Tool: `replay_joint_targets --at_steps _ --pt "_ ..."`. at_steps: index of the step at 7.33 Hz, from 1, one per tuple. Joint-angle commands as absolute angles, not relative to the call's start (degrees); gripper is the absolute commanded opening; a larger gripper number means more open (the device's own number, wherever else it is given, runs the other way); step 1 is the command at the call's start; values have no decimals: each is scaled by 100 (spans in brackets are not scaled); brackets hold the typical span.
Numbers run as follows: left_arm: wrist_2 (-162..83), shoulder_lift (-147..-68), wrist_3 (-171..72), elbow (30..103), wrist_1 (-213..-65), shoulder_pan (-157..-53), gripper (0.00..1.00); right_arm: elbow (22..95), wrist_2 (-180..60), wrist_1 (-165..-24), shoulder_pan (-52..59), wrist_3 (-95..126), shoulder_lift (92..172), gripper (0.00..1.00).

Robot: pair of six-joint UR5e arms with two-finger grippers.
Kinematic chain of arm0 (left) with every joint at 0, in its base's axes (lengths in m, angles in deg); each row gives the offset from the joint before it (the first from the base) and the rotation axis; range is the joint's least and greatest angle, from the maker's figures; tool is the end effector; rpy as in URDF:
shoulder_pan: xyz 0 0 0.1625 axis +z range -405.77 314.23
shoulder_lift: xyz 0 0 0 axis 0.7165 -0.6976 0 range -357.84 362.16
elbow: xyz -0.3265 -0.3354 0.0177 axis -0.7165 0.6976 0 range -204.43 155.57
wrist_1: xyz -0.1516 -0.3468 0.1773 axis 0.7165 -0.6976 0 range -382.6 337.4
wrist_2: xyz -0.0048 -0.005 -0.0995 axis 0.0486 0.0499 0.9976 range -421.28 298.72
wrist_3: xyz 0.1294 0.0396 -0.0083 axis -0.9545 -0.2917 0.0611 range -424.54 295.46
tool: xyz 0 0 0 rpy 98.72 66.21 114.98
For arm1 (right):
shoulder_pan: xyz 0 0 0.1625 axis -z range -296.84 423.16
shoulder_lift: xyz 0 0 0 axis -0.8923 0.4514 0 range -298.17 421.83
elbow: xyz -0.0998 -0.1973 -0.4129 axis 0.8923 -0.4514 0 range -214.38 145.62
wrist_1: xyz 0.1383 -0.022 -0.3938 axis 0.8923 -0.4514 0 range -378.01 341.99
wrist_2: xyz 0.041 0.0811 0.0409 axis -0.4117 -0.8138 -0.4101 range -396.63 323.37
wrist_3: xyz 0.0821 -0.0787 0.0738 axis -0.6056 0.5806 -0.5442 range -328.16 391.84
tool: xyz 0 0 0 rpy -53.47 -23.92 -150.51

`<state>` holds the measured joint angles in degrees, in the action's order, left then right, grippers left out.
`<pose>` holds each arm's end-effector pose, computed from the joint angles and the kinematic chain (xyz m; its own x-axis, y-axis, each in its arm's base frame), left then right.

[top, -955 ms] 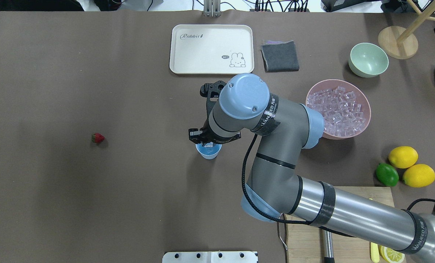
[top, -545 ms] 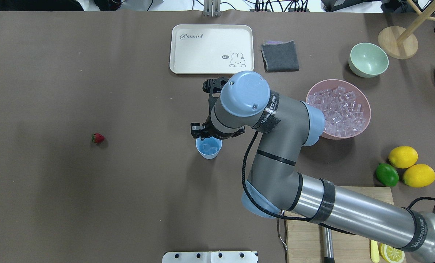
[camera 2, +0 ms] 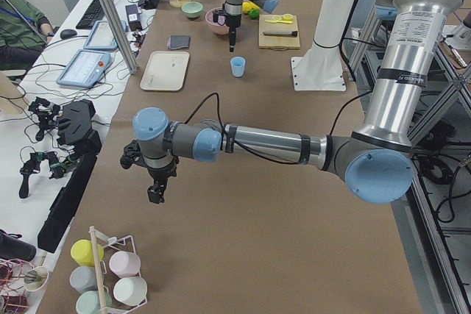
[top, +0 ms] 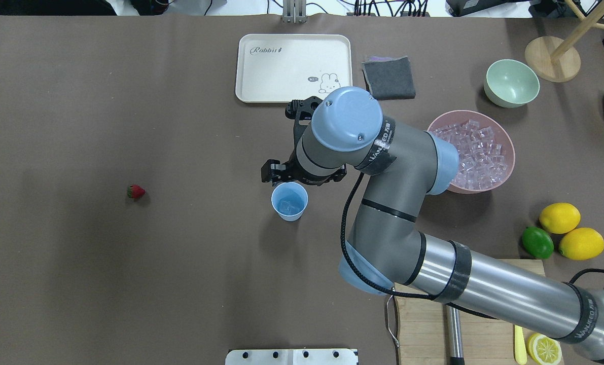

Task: Put ice and strawberries in cup
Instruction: 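Move the right gripper back over the pink bowl of ice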

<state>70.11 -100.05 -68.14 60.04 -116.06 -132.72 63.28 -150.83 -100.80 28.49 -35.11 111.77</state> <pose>-0.0113 -0.6101 0.6568 0.7381 0.2177 -0.6386 -0.0989 0.9712 0.2168 -0.5532 -0.4773 0.2174 0.5300 -0.0676 0.8453 -0.0386 0.9939 0.1037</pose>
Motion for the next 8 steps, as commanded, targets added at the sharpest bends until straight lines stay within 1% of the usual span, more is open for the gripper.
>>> replay_joint_targets --at_steps 1,3,7,8 --pt "7003 -9988 -6814 6012 -11602 -13304 98 6826 -15903 -10027 2153 -2370 12015 99" --pt "7011 -9979 -6814 6029 -11594 -13322 98 6837 -16108 -10010 1853 -1636 12378 99" --pt "7011 -9979 -6805 6038 -11594 -13322 98 7004 -16802 -10010 922 -273 13502 99" --pt "7020 -9988 -6805 6047 -11594 -13322 98 6978 -16846 -10079 728 -218 13583 98"
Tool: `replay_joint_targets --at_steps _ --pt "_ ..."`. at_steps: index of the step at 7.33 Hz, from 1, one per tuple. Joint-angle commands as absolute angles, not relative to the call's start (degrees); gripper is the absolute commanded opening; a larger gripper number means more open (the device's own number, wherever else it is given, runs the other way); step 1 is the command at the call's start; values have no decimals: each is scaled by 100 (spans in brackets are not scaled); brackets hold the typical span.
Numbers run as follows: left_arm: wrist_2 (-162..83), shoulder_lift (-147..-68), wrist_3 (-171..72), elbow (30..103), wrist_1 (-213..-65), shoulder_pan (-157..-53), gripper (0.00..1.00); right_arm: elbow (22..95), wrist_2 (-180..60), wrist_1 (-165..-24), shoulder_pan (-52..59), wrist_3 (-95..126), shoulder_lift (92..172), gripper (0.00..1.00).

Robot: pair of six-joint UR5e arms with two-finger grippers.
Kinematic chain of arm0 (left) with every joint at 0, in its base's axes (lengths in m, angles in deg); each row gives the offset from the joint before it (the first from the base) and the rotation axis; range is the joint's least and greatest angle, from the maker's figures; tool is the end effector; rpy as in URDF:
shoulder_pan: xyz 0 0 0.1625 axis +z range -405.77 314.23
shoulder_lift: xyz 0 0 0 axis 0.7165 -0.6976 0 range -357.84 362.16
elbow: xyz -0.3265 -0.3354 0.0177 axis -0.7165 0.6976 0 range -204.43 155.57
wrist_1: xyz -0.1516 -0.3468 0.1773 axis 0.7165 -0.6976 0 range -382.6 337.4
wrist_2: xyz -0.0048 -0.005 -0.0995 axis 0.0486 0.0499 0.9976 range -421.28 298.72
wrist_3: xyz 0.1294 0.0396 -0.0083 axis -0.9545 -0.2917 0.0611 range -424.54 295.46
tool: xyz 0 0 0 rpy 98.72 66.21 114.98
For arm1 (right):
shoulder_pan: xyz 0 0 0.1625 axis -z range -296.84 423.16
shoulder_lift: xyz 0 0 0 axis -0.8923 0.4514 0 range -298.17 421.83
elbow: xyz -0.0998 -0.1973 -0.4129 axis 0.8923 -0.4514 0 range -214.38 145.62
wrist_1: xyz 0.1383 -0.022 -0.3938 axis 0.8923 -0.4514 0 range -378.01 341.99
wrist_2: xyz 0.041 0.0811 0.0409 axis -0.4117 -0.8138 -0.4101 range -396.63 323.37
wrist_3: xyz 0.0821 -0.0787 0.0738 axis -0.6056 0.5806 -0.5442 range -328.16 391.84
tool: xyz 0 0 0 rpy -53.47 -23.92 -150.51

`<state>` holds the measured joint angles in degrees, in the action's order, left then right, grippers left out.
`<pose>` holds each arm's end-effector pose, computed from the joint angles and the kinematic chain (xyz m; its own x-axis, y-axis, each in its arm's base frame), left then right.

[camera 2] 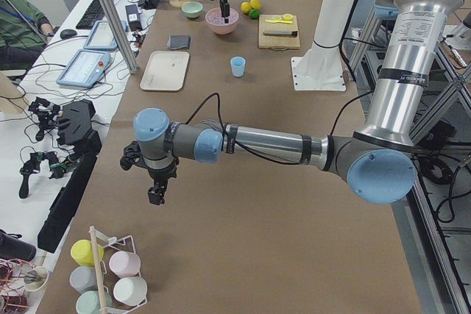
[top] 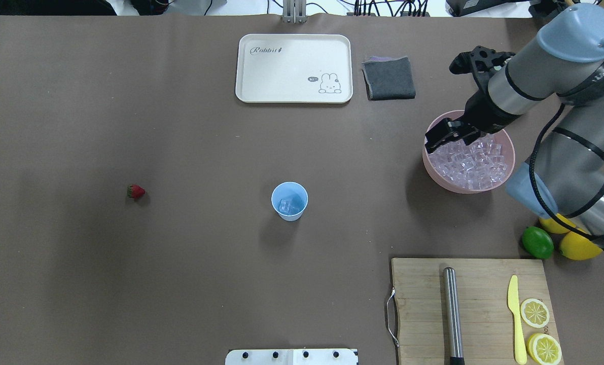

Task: Put ice and strawberries in cup
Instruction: 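Move the right gripper back over the pink bowl of ice, then lower the right gripper into the ice and grasp a third cube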

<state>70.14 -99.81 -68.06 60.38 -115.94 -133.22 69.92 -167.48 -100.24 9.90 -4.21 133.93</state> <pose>-0.0167 -0.6080 0.6565 0.7398 0.2097 -0.6393 -0.0894 0.9724 0.2156 -0.3359 -0.5248 0.4117 0.5567 -0.2765 0.7833 0.1618 0.9610 0.2243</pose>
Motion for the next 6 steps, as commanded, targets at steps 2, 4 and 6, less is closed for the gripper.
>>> replay_joint_targets --at_steps 2,4,6 --pt "7029 -9979 -6805 6056 -11594 -13322 98 6741 -16768 -10071 682 -217 13698 94" --pt "7020 -9979 -6814 6056 -11594 -13322 98 6504 -16689 -10062 831 -200 13627 90" --pt "7011 -9979 -6814 6047 -11594 -13322 98 6320 -16532 -10089 928 -182 13401 89"
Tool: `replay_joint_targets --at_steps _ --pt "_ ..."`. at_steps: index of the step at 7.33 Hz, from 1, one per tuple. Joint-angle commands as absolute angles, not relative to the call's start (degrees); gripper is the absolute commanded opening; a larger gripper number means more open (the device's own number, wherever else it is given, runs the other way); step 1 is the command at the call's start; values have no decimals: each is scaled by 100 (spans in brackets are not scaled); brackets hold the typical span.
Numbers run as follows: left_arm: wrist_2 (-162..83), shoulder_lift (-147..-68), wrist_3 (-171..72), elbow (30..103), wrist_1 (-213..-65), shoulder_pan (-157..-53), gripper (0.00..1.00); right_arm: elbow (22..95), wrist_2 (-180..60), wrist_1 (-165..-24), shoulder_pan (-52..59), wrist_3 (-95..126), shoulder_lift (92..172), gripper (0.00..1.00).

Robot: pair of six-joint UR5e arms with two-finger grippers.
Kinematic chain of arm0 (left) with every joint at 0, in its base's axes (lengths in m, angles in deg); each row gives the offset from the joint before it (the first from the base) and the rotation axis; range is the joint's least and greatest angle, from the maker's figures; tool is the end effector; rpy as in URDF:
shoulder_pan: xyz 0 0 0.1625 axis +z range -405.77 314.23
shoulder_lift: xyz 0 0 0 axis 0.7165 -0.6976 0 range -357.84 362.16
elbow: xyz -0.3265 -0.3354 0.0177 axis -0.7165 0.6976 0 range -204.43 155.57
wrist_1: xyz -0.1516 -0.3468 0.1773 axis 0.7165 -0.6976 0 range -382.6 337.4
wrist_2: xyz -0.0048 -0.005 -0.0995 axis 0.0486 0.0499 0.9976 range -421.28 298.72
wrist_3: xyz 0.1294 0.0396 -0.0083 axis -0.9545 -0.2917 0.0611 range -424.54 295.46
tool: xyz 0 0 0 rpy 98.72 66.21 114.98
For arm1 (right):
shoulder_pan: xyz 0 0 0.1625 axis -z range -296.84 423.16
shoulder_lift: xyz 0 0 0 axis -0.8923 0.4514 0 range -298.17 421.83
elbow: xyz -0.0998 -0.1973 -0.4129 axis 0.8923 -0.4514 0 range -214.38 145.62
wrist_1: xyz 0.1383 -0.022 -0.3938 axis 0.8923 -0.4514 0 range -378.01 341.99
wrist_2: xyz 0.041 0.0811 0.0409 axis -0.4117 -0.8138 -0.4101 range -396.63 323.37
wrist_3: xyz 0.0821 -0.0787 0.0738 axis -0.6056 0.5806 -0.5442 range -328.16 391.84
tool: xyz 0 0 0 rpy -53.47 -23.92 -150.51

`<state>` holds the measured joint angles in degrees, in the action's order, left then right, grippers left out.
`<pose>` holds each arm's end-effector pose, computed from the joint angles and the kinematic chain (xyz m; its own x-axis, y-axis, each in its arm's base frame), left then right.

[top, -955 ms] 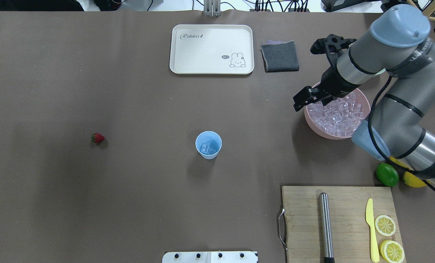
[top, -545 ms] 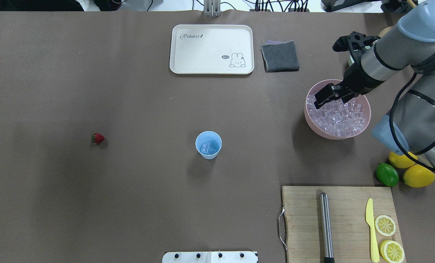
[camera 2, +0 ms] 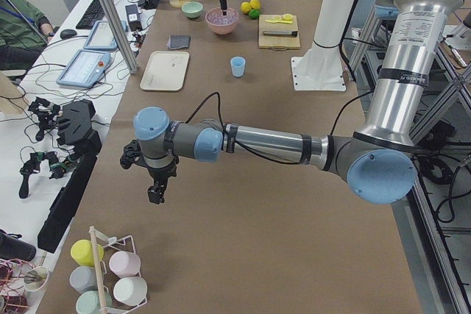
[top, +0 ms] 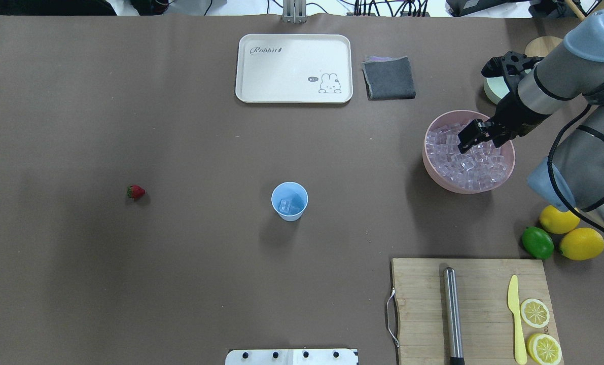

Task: Put ice and strawberries in cup
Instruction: 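Lower the right gripper into the ice and grasp a third cube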

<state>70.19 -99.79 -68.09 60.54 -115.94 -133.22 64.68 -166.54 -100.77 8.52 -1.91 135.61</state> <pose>-0.0166 -0.6079 0.6552 0.7391 0.2119 -0.6394 -0.0897 0.9717 0.2183 -0.3261 -0.5398 0.4772 0.6253 -0.2208 0.7485 0.1690 0.9747 0.1463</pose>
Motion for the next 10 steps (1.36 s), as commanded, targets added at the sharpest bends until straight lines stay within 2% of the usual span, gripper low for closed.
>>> replay_joint_targets --at_steps 1,3,10 --pt "7020 -9979 -6805 6047 -11594 -13322 98 6031 -16461 -10089 981 -182 13199 89" --pt "7020 -9988 -6805 6047 -11594 -13322 98 5835 -16469 -10097 1016 45 13214 89" --pt "7011 -9988 -6805 6056 -11594 -13331 98 5931 -16539 -10229 1183 11 13311 86"
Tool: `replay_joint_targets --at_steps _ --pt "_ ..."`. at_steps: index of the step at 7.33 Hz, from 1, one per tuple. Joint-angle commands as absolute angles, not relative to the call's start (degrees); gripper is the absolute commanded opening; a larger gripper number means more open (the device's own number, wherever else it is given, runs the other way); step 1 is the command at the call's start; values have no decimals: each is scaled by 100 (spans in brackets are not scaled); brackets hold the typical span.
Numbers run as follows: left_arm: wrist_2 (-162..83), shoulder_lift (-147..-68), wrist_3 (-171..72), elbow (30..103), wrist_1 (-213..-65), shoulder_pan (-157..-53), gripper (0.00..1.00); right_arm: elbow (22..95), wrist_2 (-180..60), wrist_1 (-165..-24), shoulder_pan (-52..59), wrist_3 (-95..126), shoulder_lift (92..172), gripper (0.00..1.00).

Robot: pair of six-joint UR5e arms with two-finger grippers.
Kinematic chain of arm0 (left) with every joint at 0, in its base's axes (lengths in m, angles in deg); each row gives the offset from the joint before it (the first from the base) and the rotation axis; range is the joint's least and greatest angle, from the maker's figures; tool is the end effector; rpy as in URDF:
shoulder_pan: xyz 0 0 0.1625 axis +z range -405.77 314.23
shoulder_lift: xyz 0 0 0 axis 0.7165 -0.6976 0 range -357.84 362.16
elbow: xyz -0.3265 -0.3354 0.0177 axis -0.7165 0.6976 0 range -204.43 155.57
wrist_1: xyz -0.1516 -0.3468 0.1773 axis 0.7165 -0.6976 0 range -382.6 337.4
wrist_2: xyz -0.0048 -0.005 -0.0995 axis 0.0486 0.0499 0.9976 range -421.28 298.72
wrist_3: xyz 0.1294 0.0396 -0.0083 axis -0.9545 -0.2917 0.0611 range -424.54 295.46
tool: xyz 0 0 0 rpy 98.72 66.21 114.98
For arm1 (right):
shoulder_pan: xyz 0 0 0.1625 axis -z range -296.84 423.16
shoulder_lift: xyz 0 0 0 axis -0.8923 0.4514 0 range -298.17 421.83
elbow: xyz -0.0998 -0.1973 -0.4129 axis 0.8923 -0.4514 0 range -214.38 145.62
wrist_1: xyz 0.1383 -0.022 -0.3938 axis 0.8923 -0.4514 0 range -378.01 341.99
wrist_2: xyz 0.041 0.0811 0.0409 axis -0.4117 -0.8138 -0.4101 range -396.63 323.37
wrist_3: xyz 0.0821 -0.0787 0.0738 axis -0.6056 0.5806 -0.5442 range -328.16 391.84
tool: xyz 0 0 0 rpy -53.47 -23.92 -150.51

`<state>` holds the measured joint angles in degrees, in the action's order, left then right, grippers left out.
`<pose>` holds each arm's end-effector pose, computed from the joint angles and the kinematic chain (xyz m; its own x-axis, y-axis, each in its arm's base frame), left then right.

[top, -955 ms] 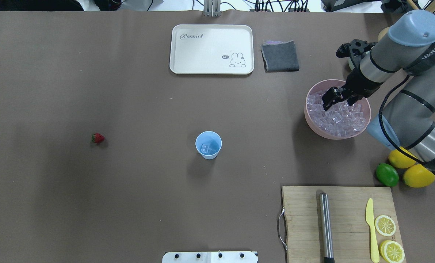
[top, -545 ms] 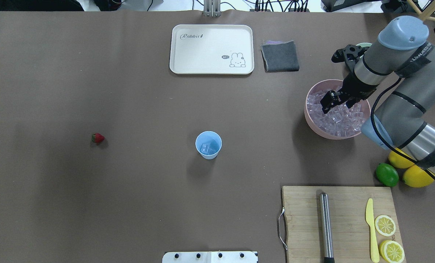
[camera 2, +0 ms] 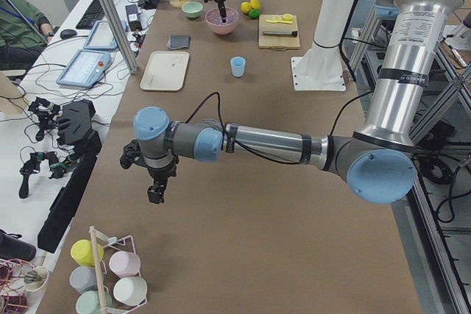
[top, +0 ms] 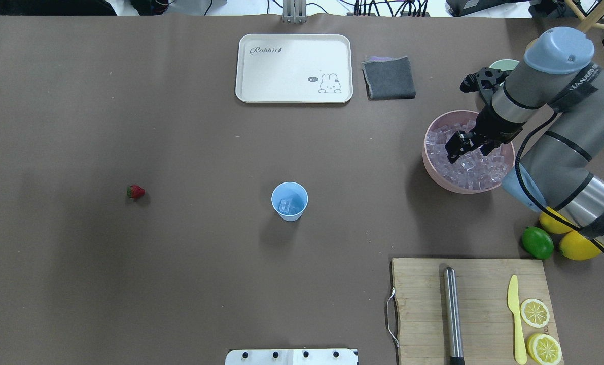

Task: Put ice and strawberries in cup
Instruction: 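Lower the right gripper into the ice and grasp a third cube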

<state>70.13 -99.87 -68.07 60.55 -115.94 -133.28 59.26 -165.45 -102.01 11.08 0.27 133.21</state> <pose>-0.0173 -0.6086 0.6543 0.7400 0.2116 -0.6385 -0.0884 0.9716 0.2196 -0.3637 -0.5456 0.5022 0.6517 -0.2435 0.7183 0.2349 0.9653 0.1142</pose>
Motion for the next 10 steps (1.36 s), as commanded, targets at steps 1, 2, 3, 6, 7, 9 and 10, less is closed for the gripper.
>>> replay_joint_targets --at_steps 1,2,3,6,7,9,10 --pt "7011 -9988 -6805 6056 -11594 -13331 98 5931 -16548 -10247 1218 11 13302 78" --pt "7011 -9997 -6805 6056 -11585 -13331 98 5931 -16548 -10247 1236 11 13320 75" --pt "7011 -10006 -6805 6064 -11585 -13331 98 5931 -16565 -10247 1219 28 13328 76" --pt "7020 -9997 -6805 6073 -11585 -13331 98 5914 -16557 -10247 1227 46 13372 74" --pt "7020 -10006 -6805 6073 -11585 -13331 98 5879 -16531 -10247 1262 46 13364 70" --pt "7020 -10049 -6796 6065 -11585 -13331 98 5852 -16504 -10247 1280 46 13355 62" --pt "7020 -10067 -6788 6056 -11585 -13322 98 5844 -16513 -10334 1254 55 13337 47"
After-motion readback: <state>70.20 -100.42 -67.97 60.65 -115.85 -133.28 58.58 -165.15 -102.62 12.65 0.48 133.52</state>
